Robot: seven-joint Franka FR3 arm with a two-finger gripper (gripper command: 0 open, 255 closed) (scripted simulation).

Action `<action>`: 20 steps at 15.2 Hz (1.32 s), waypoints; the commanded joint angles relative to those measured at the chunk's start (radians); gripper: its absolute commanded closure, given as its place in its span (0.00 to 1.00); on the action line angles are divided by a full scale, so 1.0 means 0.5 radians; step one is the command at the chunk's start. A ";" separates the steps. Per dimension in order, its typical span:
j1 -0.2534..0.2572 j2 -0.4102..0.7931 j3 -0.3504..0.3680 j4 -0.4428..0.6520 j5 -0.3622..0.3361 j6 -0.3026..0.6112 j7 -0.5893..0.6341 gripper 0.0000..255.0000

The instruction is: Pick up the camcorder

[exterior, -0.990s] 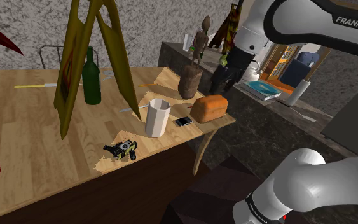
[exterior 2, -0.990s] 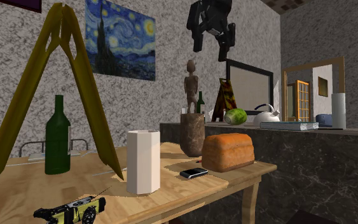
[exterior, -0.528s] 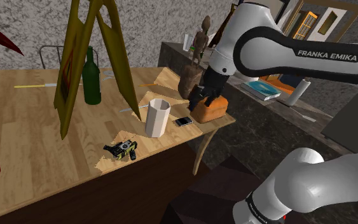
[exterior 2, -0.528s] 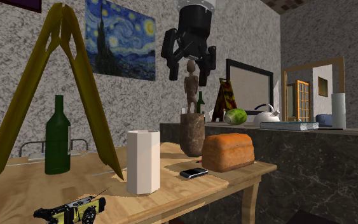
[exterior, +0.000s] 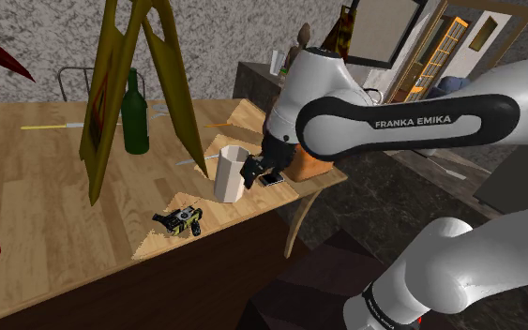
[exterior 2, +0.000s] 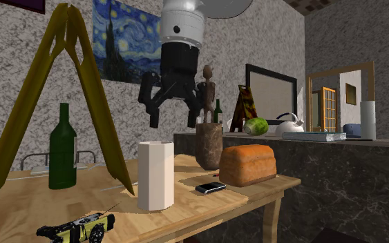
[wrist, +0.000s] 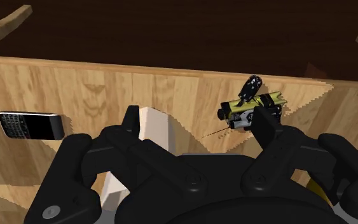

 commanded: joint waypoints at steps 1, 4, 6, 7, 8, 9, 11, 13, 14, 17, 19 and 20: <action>-0.009 0.118 0.075 -0.003 -0.029 0.130 0.078 0.00; -0.037 0.328 0.197 0.019 -0.118 0.318 0.226 0.00; -0.066 0.482 0.278 0.049 -0.216 0.434 0.348 0.00; -0.083 0.563 0.318 0.069 -0.279 0.488 0.418 0.00; -0.100 0.647 0.355 0.092 -0.353 0.539 0.495 0.00; -0.116 0.735 0.389 0.119 -0.439 0.585 0.580 0.00; -0.133 0.918 0.437 0.184 -0.644 0.661 0.770 0.00; -0.119 1.109 0.448 0.266 -0.878 0.712 0.977 0.00; -0.095 1.204 0.435 0.312 -0.995 0.729 1.079 0.00; 0.018 1.452 0.354 0.454 -1.277 0.754 1.324 0.00; 0.045 1.500 0.318 0.456 -1.338 0.790 1.372 0.00; 0.057 1.525 0.301 0.458 -1.369 0.807 1.397 0.00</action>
